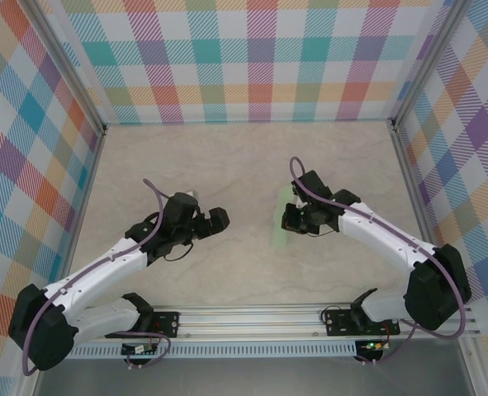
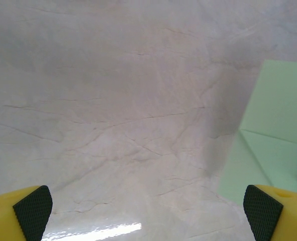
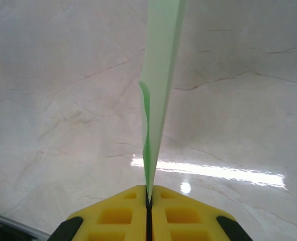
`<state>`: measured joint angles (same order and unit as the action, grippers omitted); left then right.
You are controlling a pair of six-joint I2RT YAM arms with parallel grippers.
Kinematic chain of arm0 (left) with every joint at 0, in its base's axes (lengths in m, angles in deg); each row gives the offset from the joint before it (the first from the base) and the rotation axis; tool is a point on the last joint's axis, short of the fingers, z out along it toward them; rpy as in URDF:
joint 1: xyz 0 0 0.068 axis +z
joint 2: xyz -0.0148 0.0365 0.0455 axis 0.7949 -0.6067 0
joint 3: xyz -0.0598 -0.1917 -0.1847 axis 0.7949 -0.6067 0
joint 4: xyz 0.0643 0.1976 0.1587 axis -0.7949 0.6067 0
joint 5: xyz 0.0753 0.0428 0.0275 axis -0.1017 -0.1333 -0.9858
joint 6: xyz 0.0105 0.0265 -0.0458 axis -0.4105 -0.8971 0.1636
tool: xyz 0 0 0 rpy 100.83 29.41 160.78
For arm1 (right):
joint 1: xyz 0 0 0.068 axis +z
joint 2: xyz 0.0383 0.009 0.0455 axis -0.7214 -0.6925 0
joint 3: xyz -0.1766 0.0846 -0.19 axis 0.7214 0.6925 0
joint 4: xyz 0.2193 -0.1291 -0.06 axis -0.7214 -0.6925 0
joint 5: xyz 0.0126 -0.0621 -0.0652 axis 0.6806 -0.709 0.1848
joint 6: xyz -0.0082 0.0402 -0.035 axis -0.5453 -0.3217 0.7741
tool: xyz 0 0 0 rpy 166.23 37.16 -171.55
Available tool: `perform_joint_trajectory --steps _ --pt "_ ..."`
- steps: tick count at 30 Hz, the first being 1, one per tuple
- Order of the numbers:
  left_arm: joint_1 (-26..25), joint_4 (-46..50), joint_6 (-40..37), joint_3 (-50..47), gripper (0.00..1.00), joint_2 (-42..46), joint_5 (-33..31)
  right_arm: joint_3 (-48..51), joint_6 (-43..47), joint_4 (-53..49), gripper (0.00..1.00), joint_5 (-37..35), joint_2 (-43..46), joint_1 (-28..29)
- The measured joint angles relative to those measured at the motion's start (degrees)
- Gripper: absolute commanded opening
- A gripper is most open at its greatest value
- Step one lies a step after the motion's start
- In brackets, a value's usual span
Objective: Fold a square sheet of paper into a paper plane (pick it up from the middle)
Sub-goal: Turn over the paper at the center of the table.
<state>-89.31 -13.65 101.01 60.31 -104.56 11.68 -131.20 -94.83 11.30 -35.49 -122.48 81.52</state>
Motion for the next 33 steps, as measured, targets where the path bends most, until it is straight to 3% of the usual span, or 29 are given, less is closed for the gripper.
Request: perform_joint_trajectory --steps 13,17,24,33 --pt "0.02 7.50 2.56 -7.96 1.00 22.25 -10.64 -9.99 -0.81 -22.08 0.08 -18.82 0.15 10.45" --pt "0.04 12.94 1.95 -4.66 1.00 20.55 -11.26 -11.54 -2.32 -25.35 0.09 -22.36 0.15 13.31" --pt "0.11 12.92 1.68 -4.22 1.00 18.67 -8.15 -13.29 -3.17 -29.31 0.09 -25.70 -2.86 14.21" --pt "2.08 12.72 1.49 -4.22 1.00 21.38 -8.83 -18.91 -3.43 -31.82 0.07 -29.64 -13.97 14.27"
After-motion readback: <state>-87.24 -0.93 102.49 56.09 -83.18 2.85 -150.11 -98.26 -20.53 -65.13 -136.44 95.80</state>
